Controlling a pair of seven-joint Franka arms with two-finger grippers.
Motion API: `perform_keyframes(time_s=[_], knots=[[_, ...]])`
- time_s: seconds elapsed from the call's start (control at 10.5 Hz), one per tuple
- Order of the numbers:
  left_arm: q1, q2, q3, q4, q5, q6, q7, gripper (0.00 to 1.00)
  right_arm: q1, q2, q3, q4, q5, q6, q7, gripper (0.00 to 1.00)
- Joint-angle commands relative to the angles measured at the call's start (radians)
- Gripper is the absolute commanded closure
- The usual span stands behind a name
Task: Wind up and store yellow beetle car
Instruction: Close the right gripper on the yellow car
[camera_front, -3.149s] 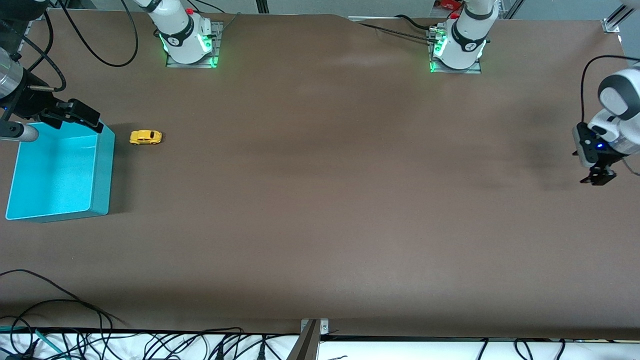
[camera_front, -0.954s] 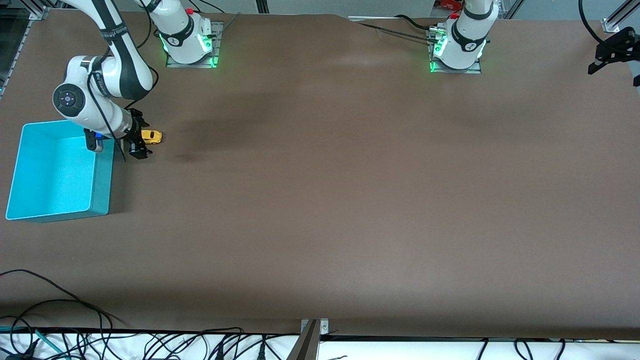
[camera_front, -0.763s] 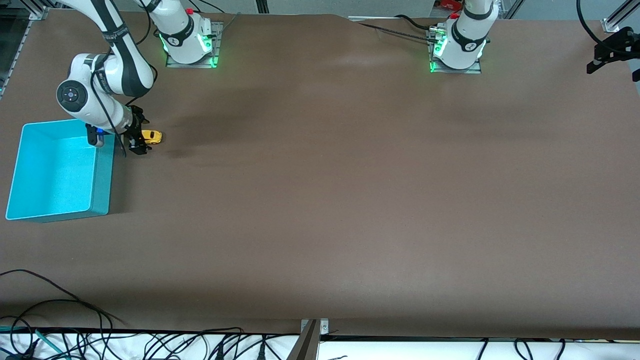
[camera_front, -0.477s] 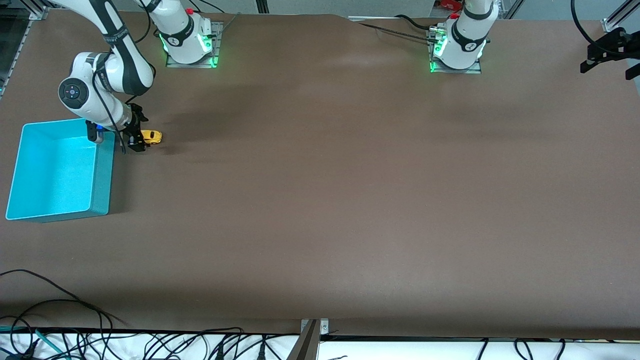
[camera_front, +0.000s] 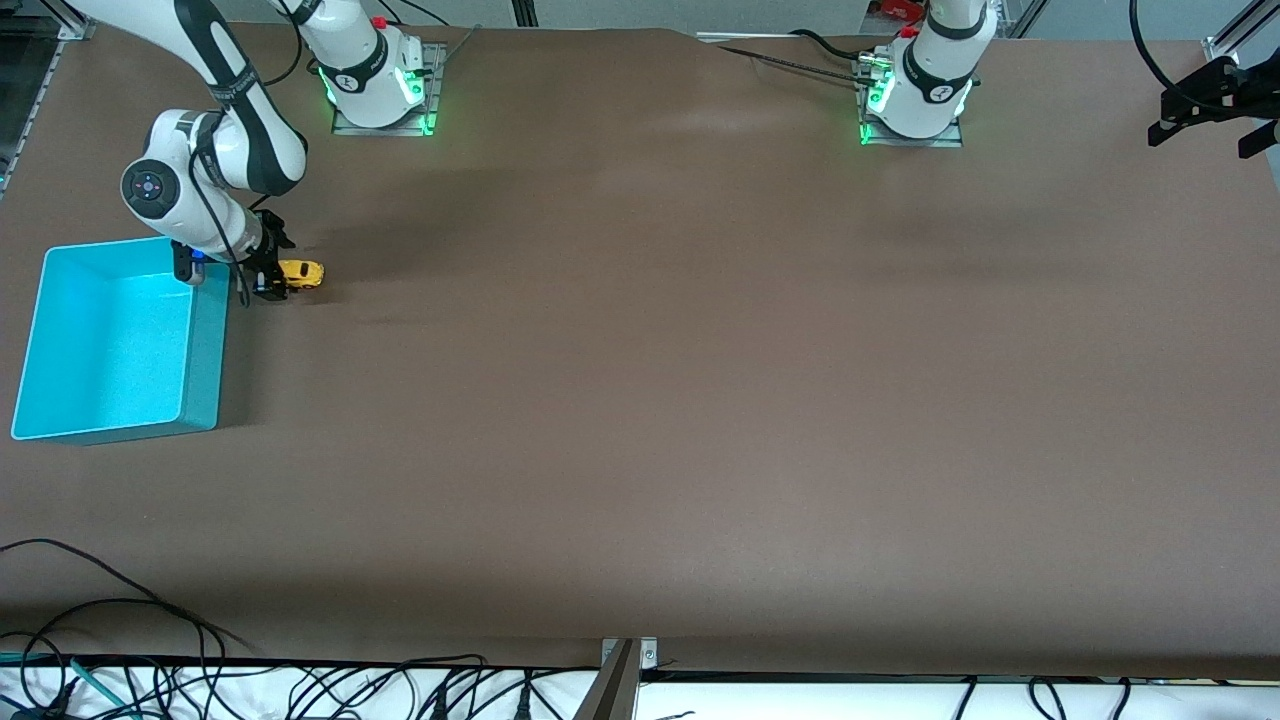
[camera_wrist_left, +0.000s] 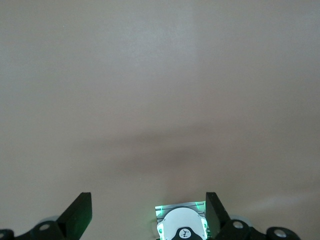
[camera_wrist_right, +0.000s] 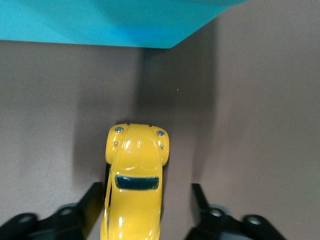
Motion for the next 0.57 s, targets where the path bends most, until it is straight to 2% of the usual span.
perform_keyframes(time_s=[0.0,0.1,0.19,0.29,0.48], knots=[[-0.001,0.018,0.0,0.042,-0.016,-0.023,-0.014,0.0,-0.002,-0.006,-0.006,-0.006,-0.021,0.013,0.024,0.93],[-0.002,0.021,-0.014,0.053,-0.014,-0.023,-0.012,0.0,-0.002,-0.006,-0.006,-0.003,-0.021,0.01,0.024,0.96],[-0.002,0.028,-0.06,0.062,-0.001,-0.023,-0.012,0.0,0.001,-0.014,-0.006,-0.001,-0.021,0.002,0.026,0.97],[-0.001,0.03,-0.092,0.071,0.001,-0.025,-0.014,0.0,0.002,-0.02,-0.006,0.015,-0.021,-0.04,0.024,0.97],[0.008,0.03,-0.091,0.073,0.001,-0.025,-0.011,0.0,0.007,-0.042,0.005,0.099,-0.023,-0.195,0.024,0.96]])
